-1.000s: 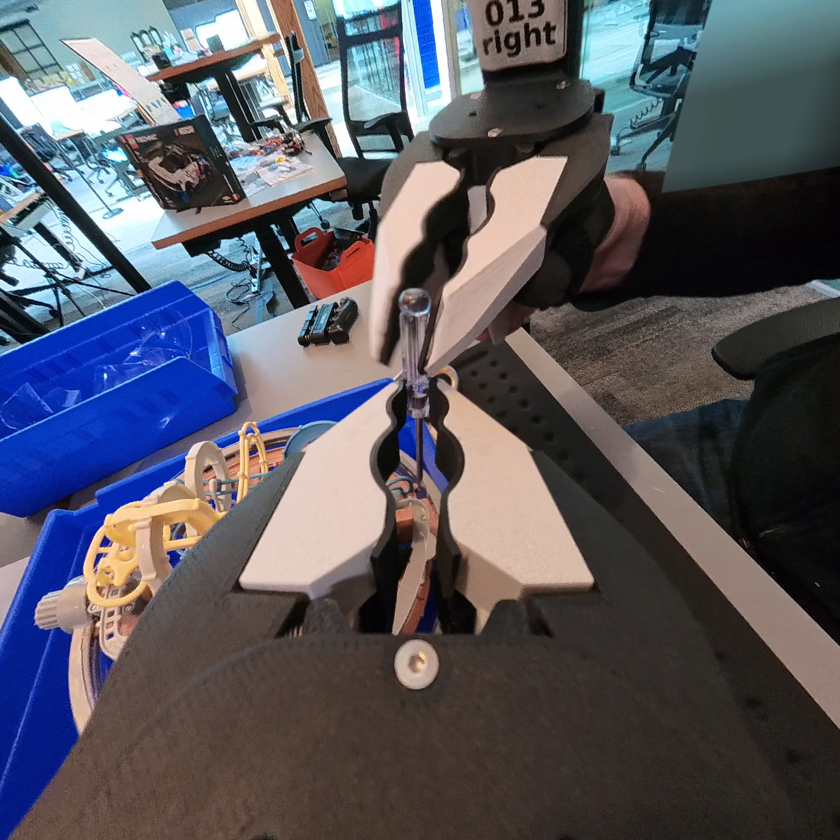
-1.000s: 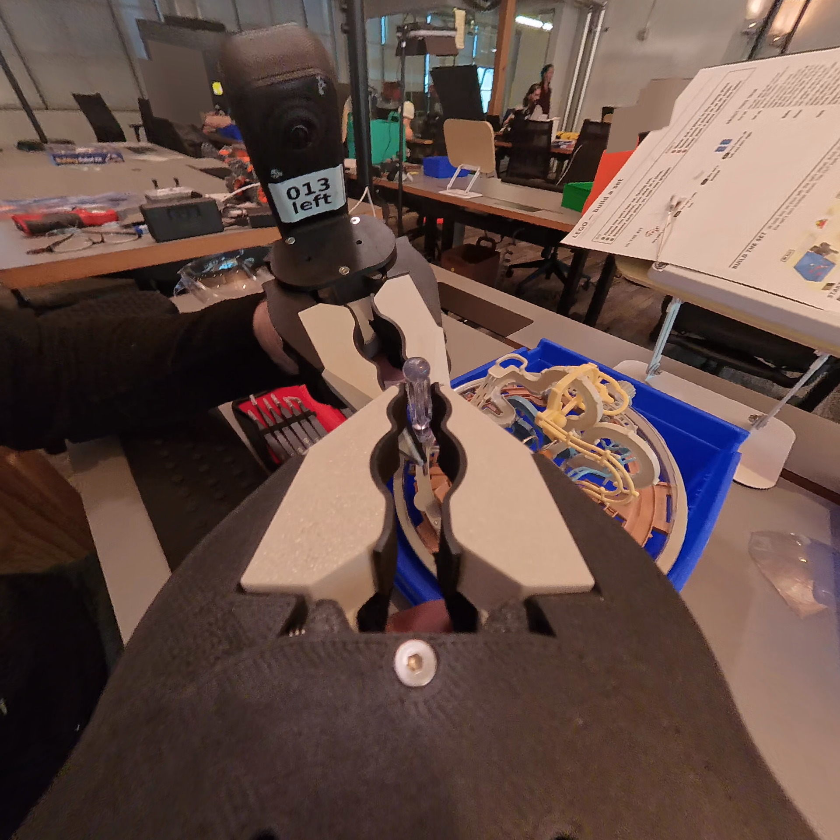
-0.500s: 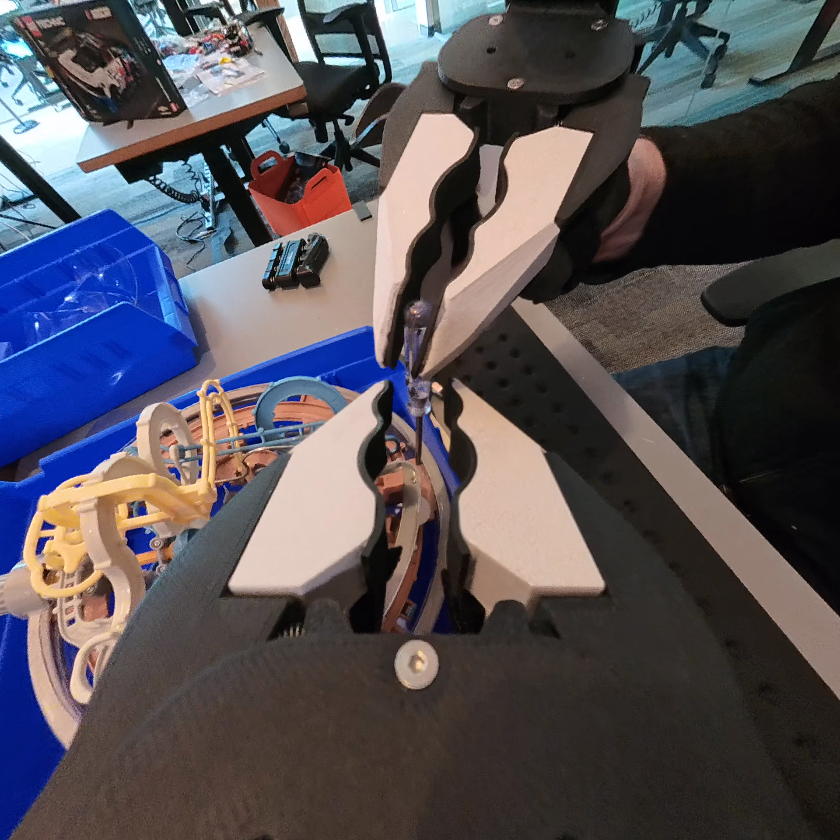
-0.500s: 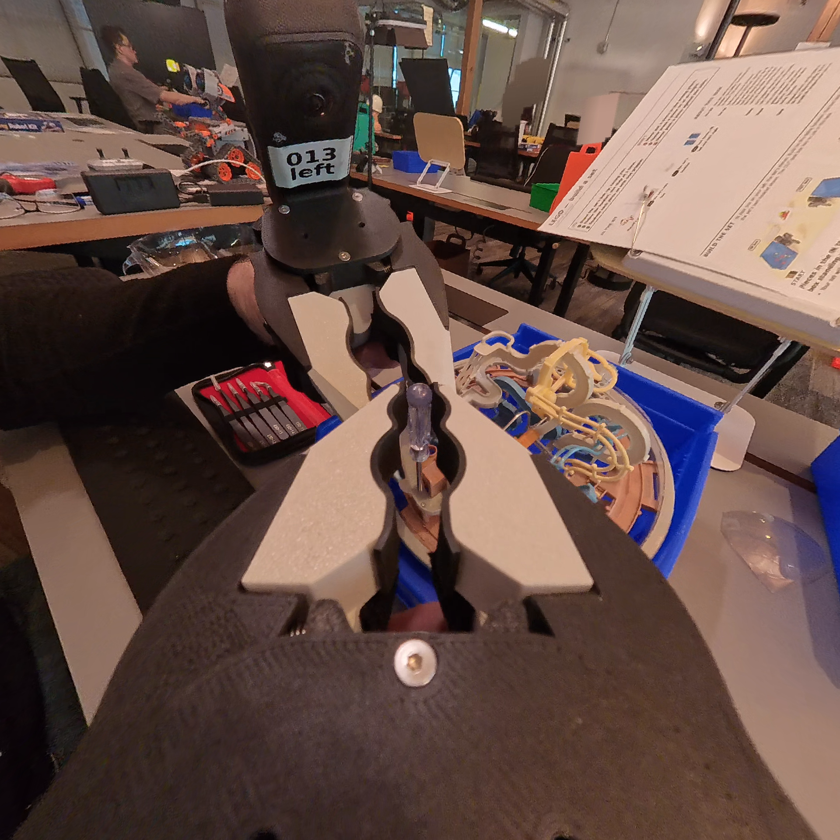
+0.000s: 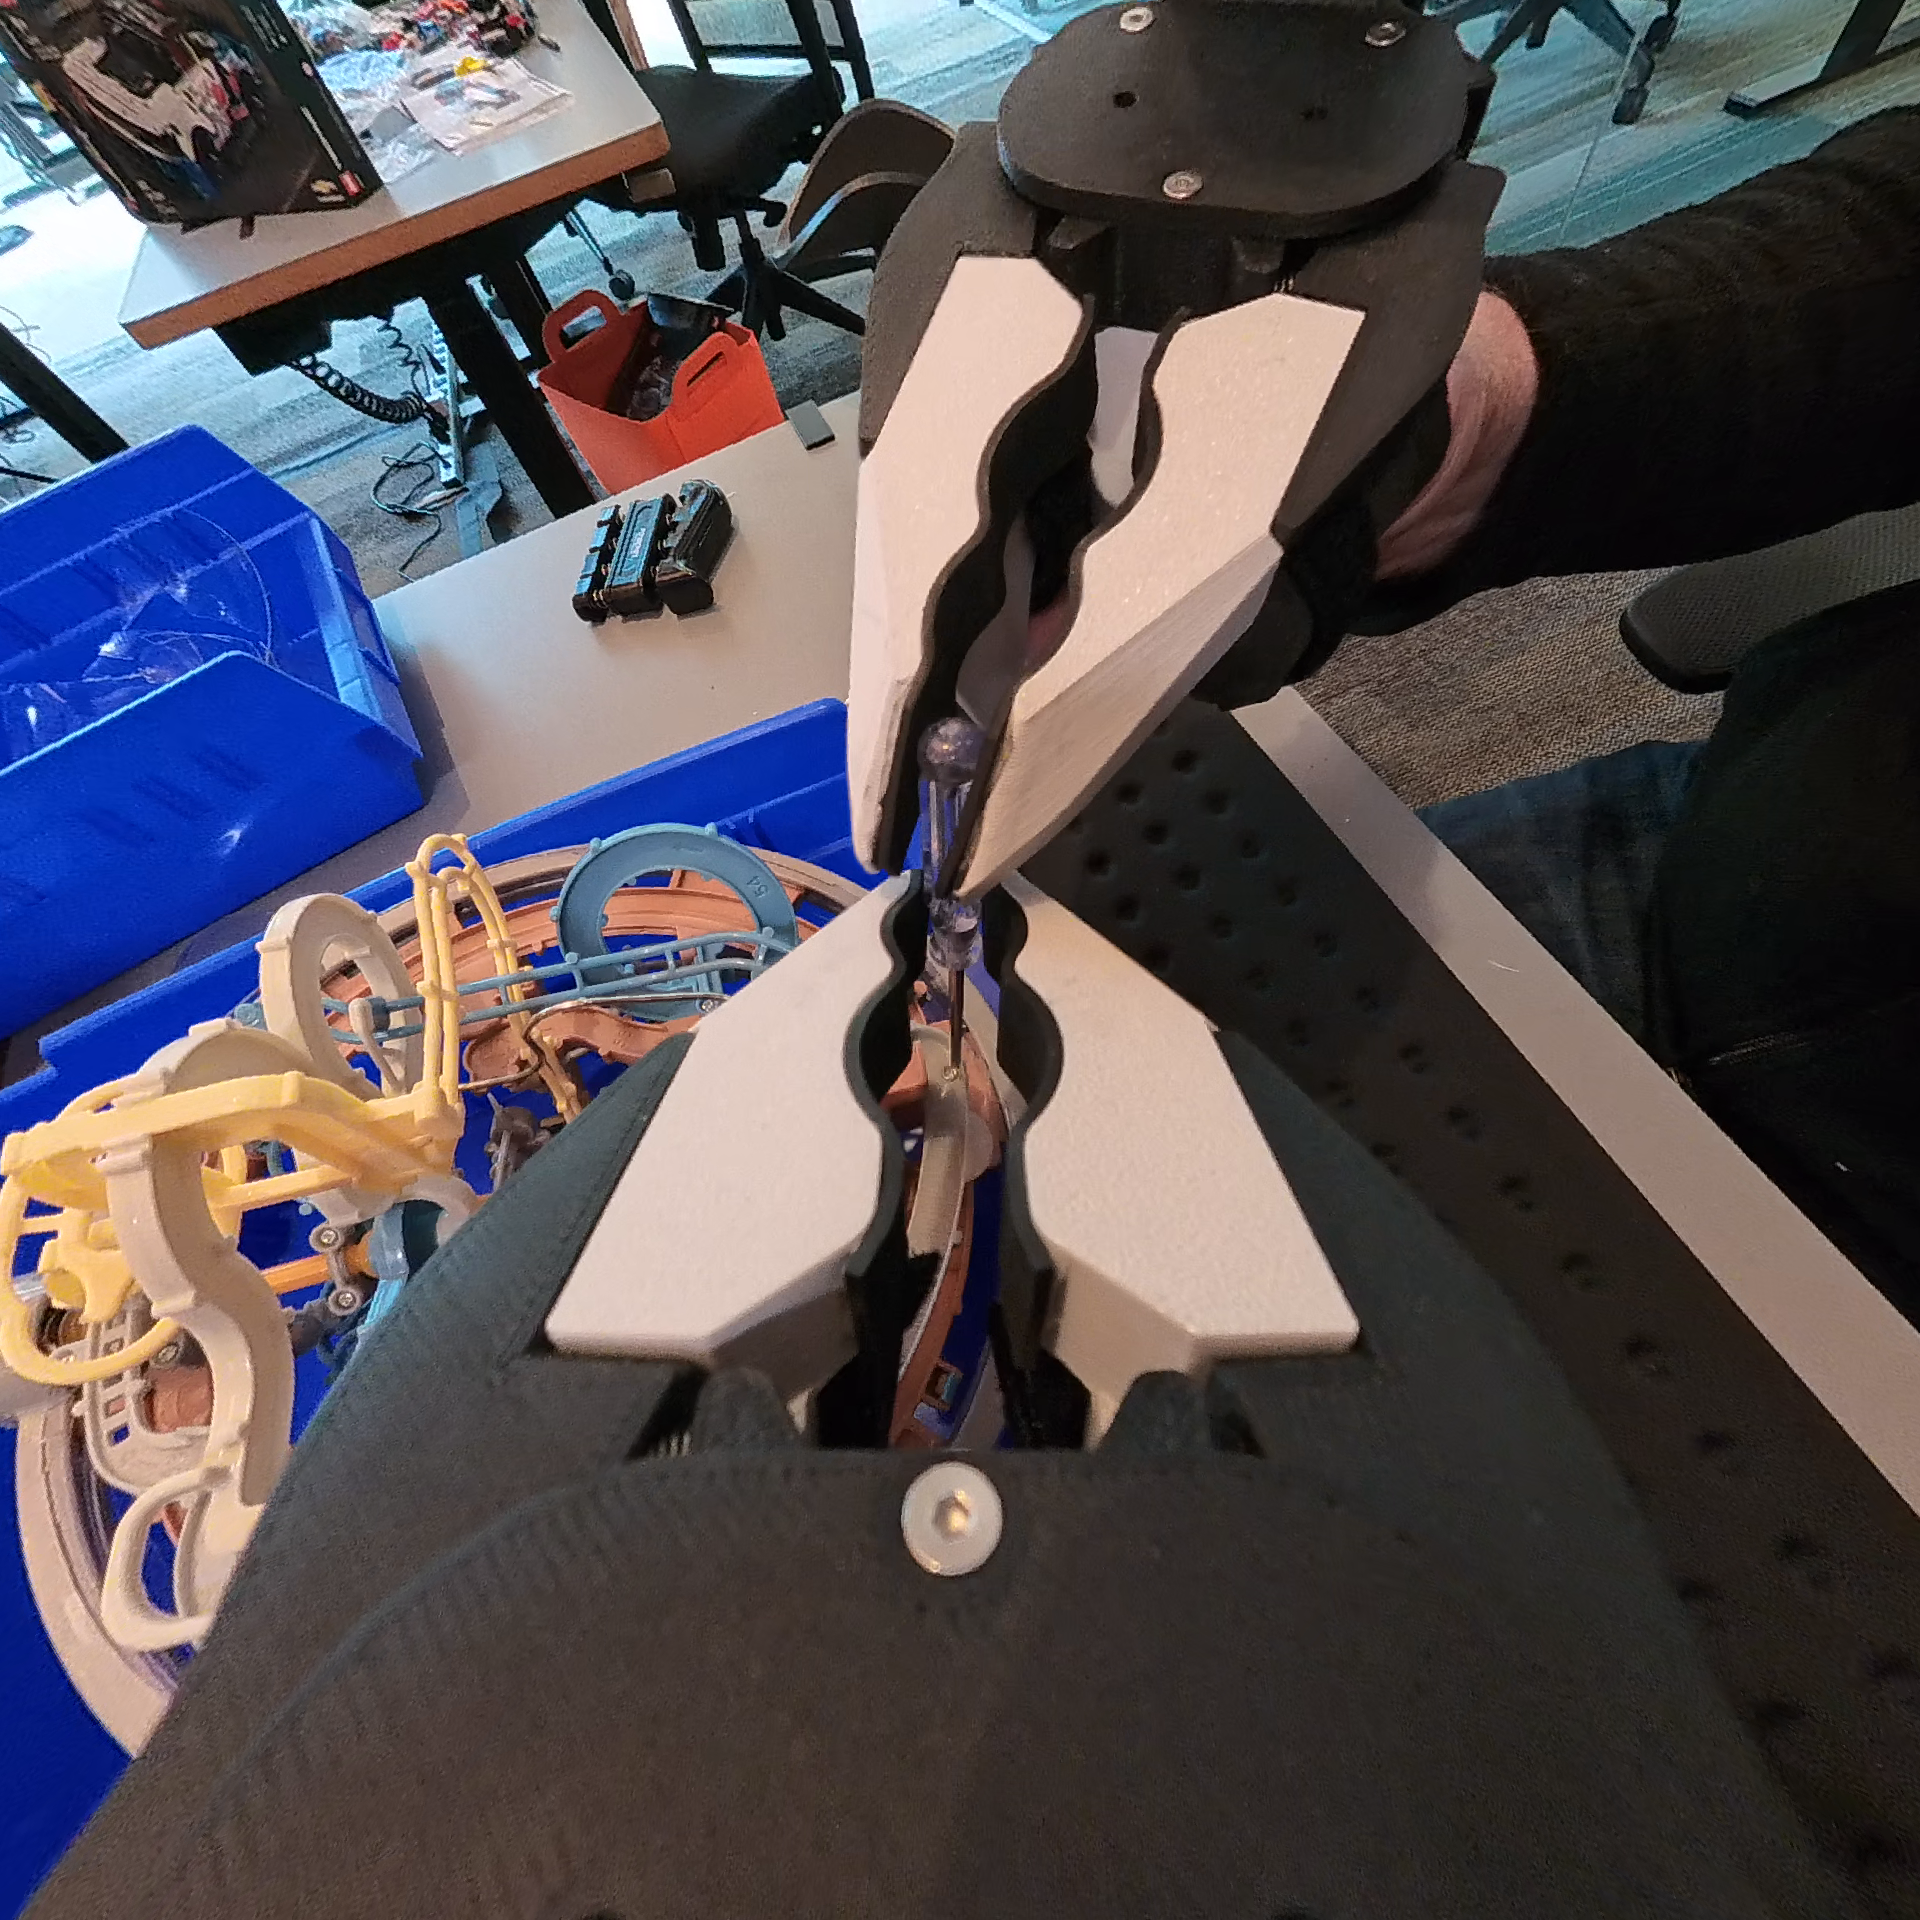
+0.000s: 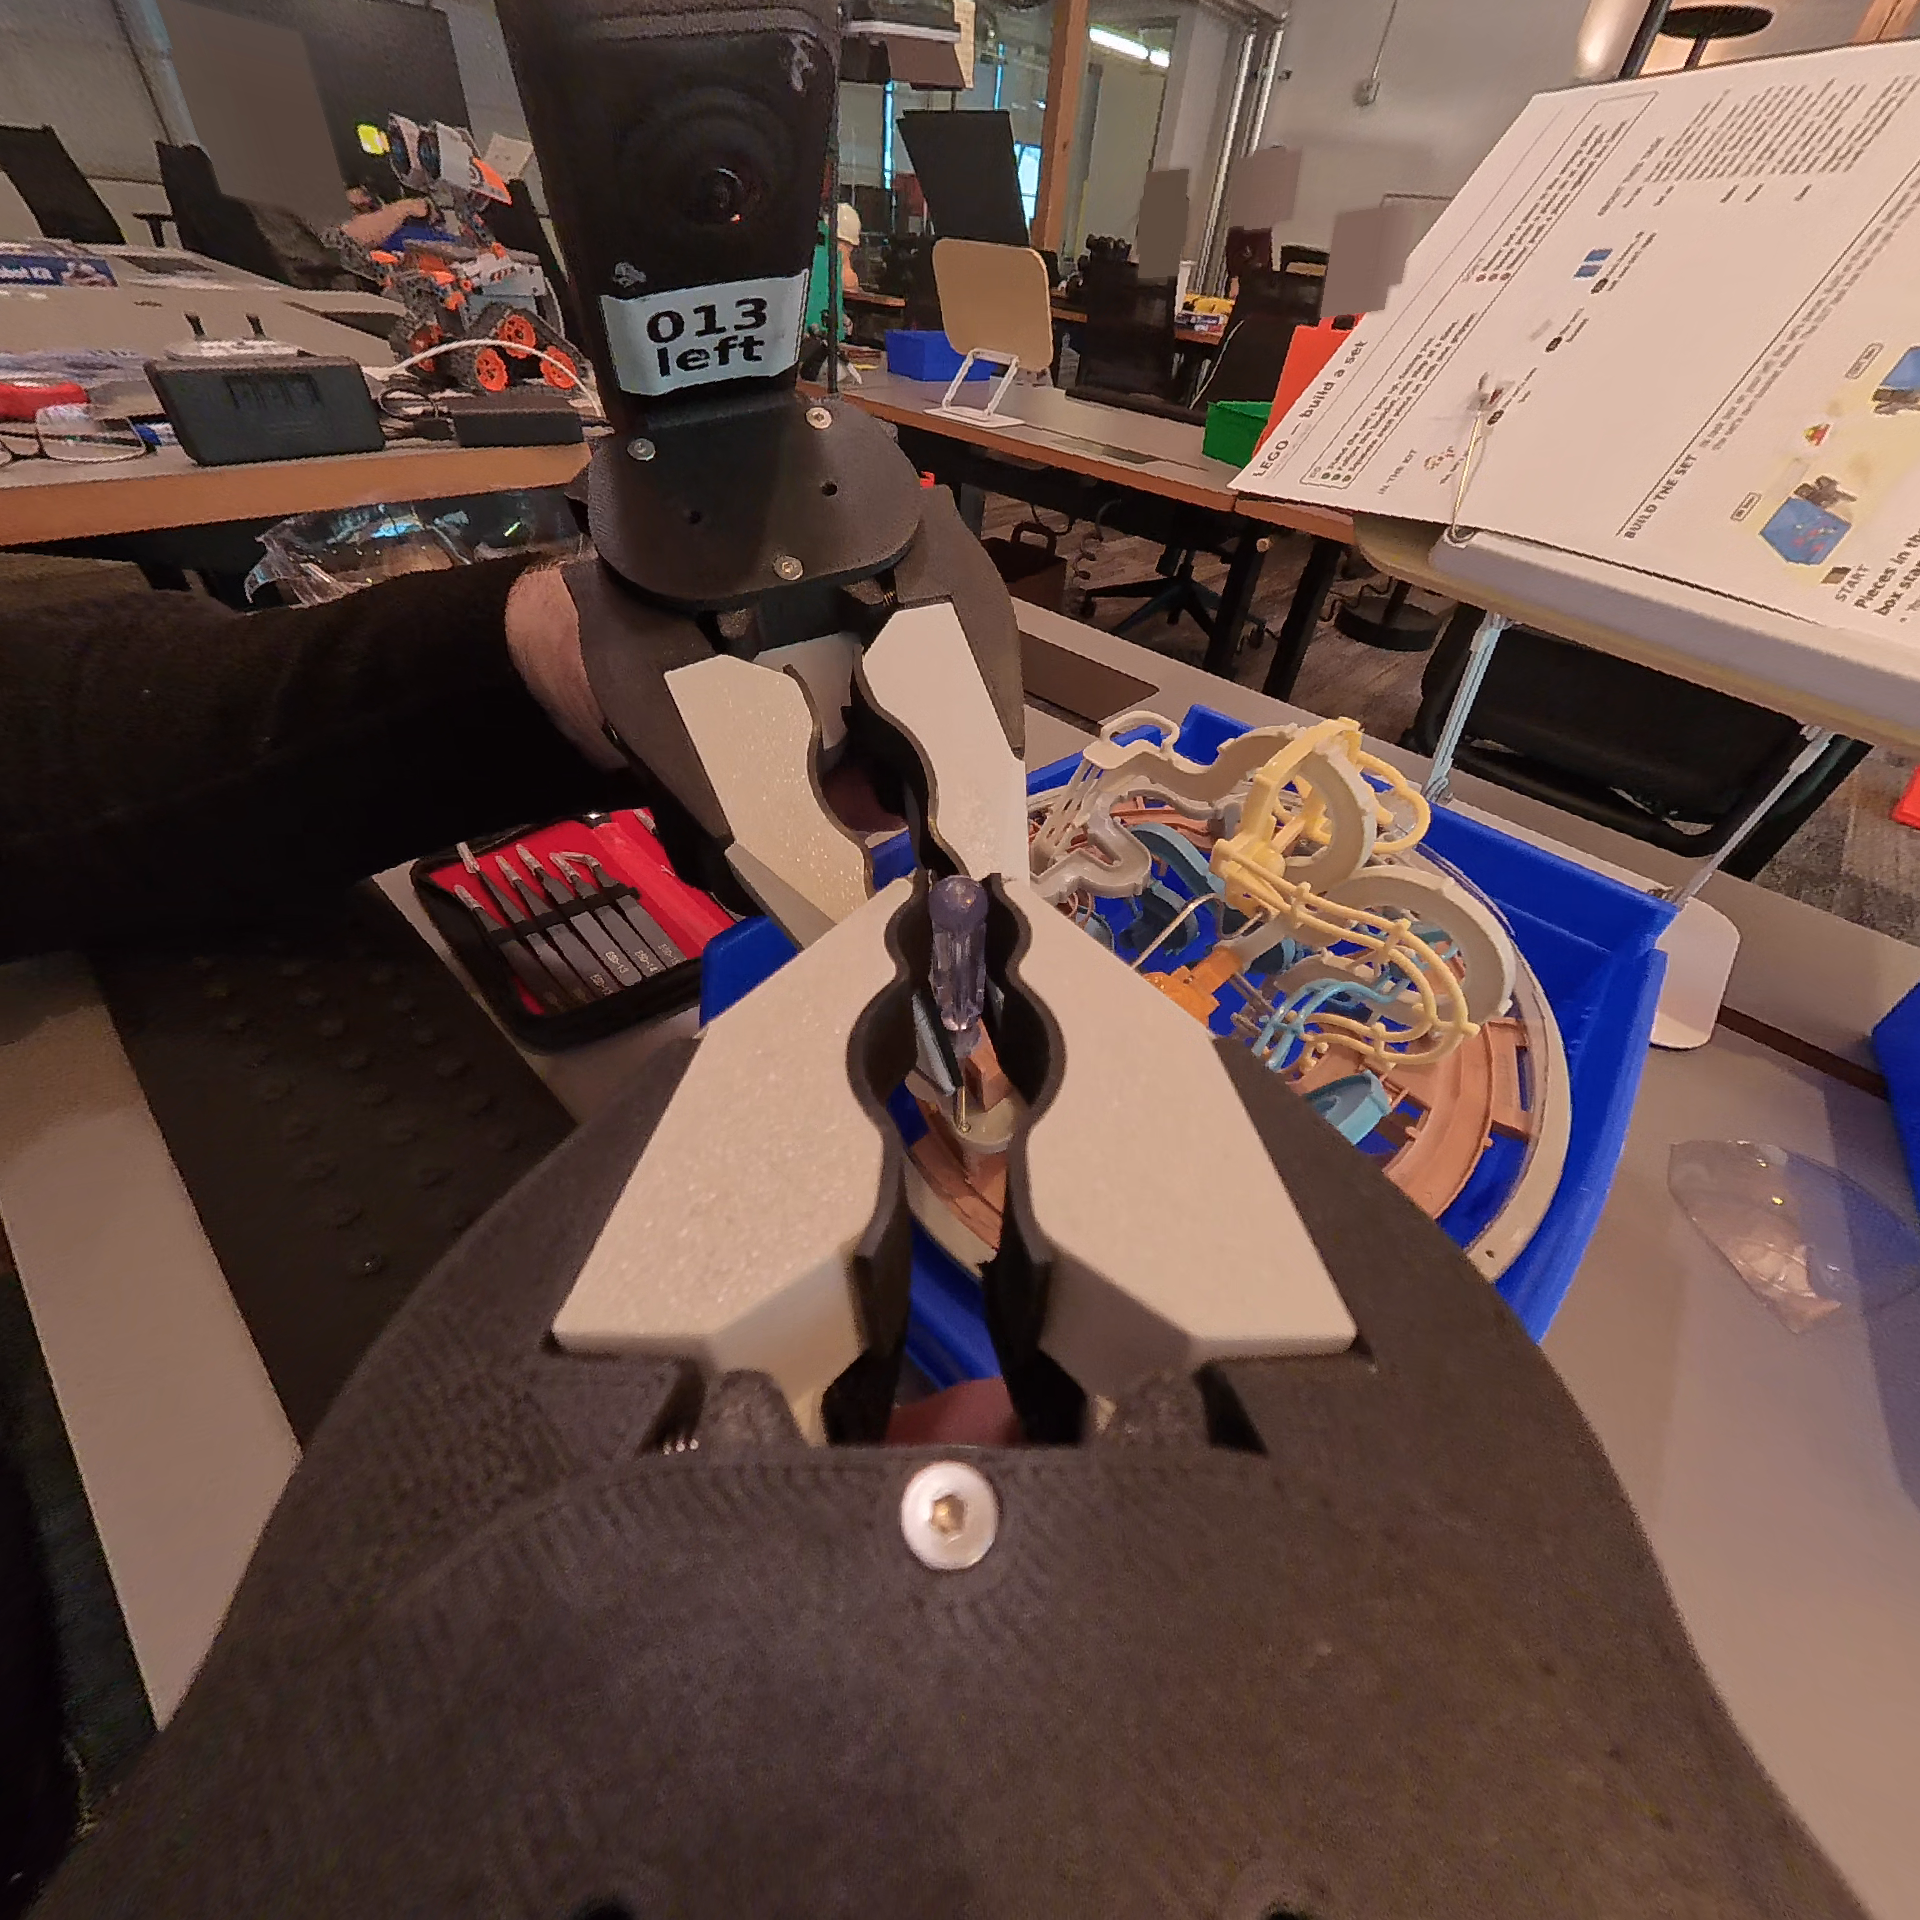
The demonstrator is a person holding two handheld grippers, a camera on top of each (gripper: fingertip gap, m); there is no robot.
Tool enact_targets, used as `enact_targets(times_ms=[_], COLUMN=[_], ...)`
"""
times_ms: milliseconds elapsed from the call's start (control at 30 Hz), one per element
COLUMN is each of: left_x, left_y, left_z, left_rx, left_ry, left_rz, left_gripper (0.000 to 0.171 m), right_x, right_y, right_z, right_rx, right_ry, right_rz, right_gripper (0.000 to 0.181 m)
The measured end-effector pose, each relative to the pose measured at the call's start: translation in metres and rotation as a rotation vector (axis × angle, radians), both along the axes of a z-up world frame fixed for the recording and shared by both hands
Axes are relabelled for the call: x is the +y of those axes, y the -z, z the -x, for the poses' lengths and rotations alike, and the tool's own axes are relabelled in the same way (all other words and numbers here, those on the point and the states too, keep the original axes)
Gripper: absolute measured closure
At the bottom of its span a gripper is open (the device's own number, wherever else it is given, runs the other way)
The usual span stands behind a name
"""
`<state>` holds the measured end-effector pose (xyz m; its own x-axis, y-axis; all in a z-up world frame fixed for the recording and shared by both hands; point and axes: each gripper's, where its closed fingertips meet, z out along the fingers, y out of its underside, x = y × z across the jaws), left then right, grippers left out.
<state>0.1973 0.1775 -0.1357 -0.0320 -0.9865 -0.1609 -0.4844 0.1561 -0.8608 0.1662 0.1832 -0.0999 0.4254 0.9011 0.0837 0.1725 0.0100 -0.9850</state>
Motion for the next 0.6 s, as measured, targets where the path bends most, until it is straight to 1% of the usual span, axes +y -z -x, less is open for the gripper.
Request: enact_targets(times_ms=[400,600], left_x=[0.0001,-0.0007], left_y=[0.0038,0.0071], left_z=[0.0003,0.0004], left_rx=[0.007,0.016], left_ry=[0.013,0.023], left_rz=[-0.009,-0.019], left_gripper=[0.164,0.164], right_x=[-0.0005,-0.0021], right_y=[0.0033,0.0065], right_z=[-0.0004,0.0], right_rx=[0.002,-0.012], right_ry=[0.016,-0.008], right_rz=[-0.021,-0.03], right_gripper=[0.174,0.174])
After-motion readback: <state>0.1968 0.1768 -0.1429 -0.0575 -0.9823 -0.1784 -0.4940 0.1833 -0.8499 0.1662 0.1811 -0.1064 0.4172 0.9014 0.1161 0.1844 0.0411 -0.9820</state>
